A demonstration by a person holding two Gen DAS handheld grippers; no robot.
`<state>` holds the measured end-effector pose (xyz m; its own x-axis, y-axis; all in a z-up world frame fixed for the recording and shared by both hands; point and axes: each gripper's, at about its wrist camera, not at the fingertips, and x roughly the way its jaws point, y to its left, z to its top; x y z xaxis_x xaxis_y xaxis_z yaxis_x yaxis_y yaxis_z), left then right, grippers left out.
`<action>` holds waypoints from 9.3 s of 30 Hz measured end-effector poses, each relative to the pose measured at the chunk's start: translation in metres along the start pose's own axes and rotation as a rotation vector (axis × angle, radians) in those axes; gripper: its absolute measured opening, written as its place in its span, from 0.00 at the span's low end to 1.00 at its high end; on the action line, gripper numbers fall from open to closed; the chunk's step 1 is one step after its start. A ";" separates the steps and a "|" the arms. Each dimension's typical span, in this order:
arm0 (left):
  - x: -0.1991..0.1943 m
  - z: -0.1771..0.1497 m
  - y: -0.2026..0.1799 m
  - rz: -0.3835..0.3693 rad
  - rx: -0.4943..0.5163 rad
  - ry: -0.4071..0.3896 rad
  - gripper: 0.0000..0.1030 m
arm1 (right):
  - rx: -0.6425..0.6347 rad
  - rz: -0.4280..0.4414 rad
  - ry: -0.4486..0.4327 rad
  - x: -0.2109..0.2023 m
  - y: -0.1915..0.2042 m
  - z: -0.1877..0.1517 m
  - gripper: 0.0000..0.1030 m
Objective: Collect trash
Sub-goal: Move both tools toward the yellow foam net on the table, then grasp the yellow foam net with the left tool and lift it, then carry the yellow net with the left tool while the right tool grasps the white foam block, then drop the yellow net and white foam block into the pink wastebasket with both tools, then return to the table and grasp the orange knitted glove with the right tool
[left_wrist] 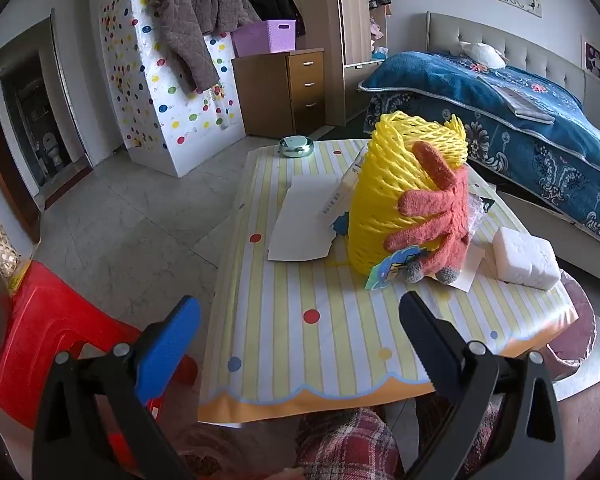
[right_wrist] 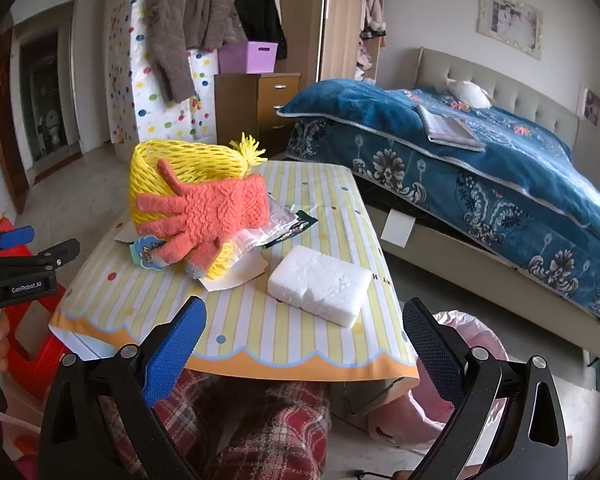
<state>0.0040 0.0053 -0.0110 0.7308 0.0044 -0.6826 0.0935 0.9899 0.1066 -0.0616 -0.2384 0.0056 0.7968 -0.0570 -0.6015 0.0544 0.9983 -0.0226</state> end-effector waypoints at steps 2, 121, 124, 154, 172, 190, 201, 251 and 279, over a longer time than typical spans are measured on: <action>0.001 -0.001 0.001 0.000 -0.002 0.000 0.94 | -0.001 0.001 0.000 0.000 0.000 0.000 0.95; 0.046 0.132 -0.041 -0.387 0.100 -0.210 0.11 | -0.030 0.083 0.014 0.078 -0.015 0.023 0.70; 0.043 0.131 -0.040 -0.425 0.088 -0.188 0.11 | -0.024 0.084 0.010 0.074 -0.018 0.021 0.70; -0.017 0.069 -0.037 -0.289 0.098 -0.302 0.11 | 0.032 0.071 0.097 0.093 -0.061 -0.029 0.60; -0.030 0.063 -0.107 -0.406 0.210 -0.323 0.11 | 0.079 0.082 0.051 0.049 -0.090 -0.027 0.16; -0.035 0.022 -0.336 -0.753 0.420 -0.269 0.11 | 0.307 -0.413 0.075 -0.046 -0.227 -0.101 0.16; 0.017 0.017 -0.408 -0.752 0.452 -0.163 0.12 | 0.423 -0.451 0.159 0.003 -0.274 -0.118 0.17; 0.062 0.018 0.032 -0.077 -0.086 -0.058 0.75 | -0.043 0.133 -0.001 0.082 0.038 0.015 0.58; 0.100 0.034 0.044 -0.029 -0.095 -0.004 0.75 | 0.026 0.156 0.055 0.151 0.039 0.040 0.13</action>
<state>0.1039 0.0445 -0.0500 0.7312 -0.0250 -0.6817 0.0507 0.9986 0.0177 0.0848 -0.2087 -0.0538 0.7625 0.1001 -0.6392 -0.0514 0.9942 0.0943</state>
